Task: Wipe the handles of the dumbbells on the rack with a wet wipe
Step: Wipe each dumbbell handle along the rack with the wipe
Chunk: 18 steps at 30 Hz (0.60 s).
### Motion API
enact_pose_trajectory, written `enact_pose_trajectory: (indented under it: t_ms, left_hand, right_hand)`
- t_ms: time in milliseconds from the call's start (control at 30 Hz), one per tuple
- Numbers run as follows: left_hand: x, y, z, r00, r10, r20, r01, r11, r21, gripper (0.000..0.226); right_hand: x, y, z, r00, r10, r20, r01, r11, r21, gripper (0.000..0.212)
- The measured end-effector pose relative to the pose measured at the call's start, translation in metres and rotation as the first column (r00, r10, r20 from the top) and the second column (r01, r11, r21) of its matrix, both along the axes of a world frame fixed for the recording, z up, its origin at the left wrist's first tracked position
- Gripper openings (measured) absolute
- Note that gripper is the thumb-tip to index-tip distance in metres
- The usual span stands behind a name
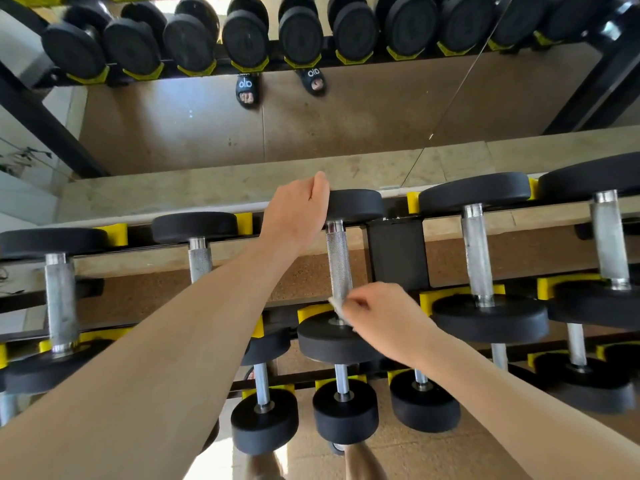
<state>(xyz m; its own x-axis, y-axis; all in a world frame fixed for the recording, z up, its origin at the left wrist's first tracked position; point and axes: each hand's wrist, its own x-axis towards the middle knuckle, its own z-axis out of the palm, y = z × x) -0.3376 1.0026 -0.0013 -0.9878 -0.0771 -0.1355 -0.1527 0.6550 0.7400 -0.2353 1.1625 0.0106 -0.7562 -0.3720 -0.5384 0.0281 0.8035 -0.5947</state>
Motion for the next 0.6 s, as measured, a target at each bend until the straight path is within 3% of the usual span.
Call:
enact_pose_trajectory:
  t_ms: [100, 233, 367, 467, 600]
  left_hand:
    - [0.0, 0.0, 0.0, 1.0, -0.003, 0.003, 0.003, 1.0, -0.003, 0.063]
    - [0.001, 0.0, 0.001, 1.0, -0.005, -0.002, 0.005, 1.0, 0.006, 0.062]
    - [0.0, 0.0, 0.0, 1.0, -0.011, -0.003, 0.011, 1.0, 0.01, 0.06]
    - [0.001, 0.0, 0.002, 1.0, -0.014, -0.005, 0.014, 1.0, -0.005, 0.059]
    - [0.0, 0.0, 0.0, 1.0, -0.016, -0.007, 0.016, 1.0, -0.021, 0.059]
  right_hand:
    - [-0.001, -0.016, -0.004, 0.945, 0.297, -0.133, -0.294, 0.955, 0.04, 0.031]
    - [-0.018, -0.018, -0.009, 0.894, 0.449, -0.009, -0.444, 0.887, 0.13, 0.042]
    - [-0.025, 0.006, -0.003, 0.901, 0.423, 0.096, -0.429, 0.902, 0.043, 0.034]
    - [-0.025, 0.024, -0.001, 0.947, 0.274, 0.17, -0.275, 0.961, -0.016, 0.026]
    - [-0.022, 0.034, -0.004, 0.969, 0.207, 0.133, -0.22, 0.971, 0.092, 0.03]
